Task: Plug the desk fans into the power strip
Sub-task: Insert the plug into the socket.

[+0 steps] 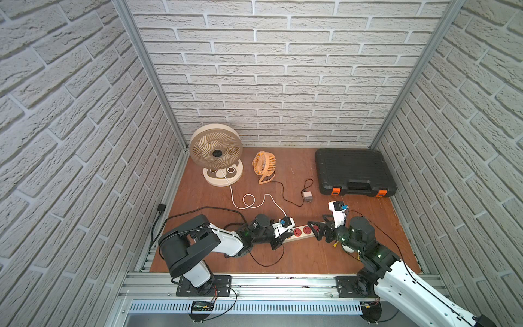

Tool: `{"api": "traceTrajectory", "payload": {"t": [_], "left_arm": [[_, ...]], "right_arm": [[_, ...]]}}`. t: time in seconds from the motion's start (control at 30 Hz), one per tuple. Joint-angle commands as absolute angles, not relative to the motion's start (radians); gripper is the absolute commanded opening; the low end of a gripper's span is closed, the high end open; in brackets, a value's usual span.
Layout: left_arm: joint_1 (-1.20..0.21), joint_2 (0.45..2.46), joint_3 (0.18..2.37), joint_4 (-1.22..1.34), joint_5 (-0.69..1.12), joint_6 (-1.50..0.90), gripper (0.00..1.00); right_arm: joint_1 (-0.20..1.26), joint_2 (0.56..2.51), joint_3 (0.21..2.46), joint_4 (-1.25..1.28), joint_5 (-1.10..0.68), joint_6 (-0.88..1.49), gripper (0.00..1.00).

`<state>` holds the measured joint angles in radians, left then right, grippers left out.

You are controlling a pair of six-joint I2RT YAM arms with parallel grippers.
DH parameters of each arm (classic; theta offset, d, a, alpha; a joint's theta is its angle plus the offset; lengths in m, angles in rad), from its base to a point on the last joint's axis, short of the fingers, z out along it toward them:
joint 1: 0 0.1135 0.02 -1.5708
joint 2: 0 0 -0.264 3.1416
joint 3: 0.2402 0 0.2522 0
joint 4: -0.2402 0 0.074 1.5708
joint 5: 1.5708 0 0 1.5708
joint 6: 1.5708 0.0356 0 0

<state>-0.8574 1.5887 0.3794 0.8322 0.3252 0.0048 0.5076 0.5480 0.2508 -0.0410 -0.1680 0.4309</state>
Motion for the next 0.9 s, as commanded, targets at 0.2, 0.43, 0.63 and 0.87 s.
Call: {"api": "traceTrajectory", "payload": {"t": [0.2,0.43,0.63,0.87], "left_arm": [[-0.878,1.637,0.339,0.705,0.238,0.011,0.0],[-0.894,1.69,0.299,0.819,0.193,-0.018,0.0],[-0.895,1.736,0.277,0.893,0.171,-0.033,0.0],[-0.894,1.722,0.261,0.891,0.157,-0.034,0.0]], "right_arm": [[0.505,0.544,0.238,0.002,-0.191,0.422,0.97],[0.504,0.547,0.238,0.009,-0.206,0.419,0.97],[0.504,0.547,0.238,0.007,-0.209,0.419,0.97],[0.504,0.549,0.238,0.009,-0.214,0.419,0.97]]}}
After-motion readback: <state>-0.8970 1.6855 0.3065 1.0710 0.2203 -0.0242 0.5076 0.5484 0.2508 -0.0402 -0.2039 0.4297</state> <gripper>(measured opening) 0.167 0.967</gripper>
